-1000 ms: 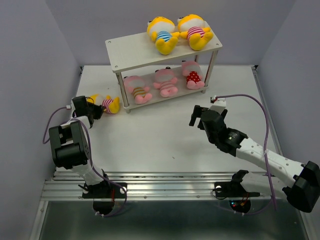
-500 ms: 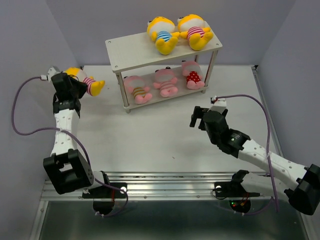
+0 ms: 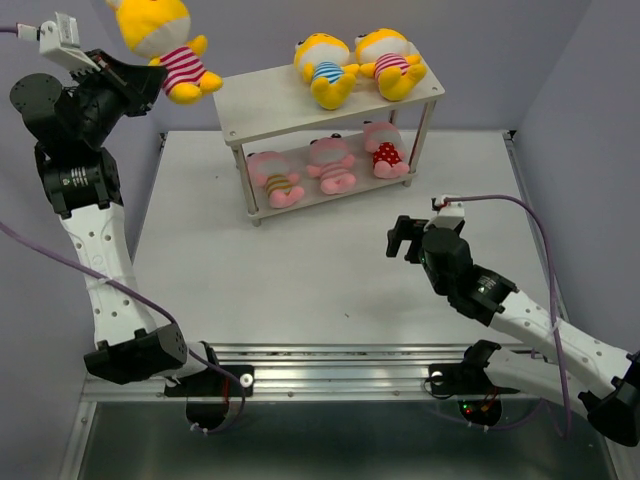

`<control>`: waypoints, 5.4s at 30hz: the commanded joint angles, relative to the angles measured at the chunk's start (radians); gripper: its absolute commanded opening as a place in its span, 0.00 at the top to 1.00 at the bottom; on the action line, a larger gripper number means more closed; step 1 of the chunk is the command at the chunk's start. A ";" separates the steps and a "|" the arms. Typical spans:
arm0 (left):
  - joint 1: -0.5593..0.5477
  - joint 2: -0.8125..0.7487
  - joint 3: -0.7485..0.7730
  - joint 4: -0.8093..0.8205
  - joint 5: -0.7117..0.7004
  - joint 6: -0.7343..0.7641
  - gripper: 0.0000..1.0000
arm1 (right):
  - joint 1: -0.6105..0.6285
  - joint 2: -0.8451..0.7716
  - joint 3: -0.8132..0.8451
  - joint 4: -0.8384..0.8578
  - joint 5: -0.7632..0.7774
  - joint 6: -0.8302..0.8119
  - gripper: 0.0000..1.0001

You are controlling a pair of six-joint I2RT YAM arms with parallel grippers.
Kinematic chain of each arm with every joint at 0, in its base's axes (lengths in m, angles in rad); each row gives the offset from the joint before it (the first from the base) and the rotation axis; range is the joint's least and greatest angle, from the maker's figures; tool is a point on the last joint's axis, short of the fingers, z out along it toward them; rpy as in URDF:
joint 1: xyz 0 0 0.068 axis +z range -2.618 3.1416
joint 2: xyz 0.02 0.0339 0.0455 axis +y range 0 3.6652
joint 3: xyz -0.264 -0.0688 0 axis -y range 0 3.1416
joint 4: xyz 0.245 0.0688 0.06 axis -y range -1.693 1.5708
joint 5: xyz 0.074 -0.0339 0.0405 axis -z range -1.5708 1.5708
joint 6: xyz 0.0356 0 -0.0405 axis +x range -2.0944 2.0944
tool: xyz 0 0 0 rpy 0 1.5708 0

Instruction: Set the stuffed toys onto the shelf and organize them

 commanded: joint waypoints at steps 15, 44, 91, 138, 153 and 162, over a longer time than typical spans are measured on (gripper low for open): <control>-0.179 0.253 0.145 0.203 0.386 -0.188 1.00 | -0.005 0.000 0.012 0.038 -0.009 -0.010 0.00; -0.209 0.359 -0.022 0.175 0.212 -0.326 1.00 | -0.005 -0.009 0.050 0.032 0.033 0.032 0.00; -0.211 0.481 0.254 -0.075 0.403 -0.131 1.00 | -0.005 -0.015 0.052 0.053 -0.015 0.050 0.00; -0.156 0.505 0.473 -0.274 0.380 -0.033 0.01 | -0.005 -0.024 0.041 0.088 -0.070 0.052 0.00; -0.127 0.312 0.494 -0.405 0.114 0.037 0.01 | -0.005 -0.086 0.048 0.055 0.005 0.064 0.00; -0.130 -0.325 -0.209 -0.313 -0.610 -0.116 0.01 | -0.005 -0.109 0.073 -0.094 0.189 0.153 0.00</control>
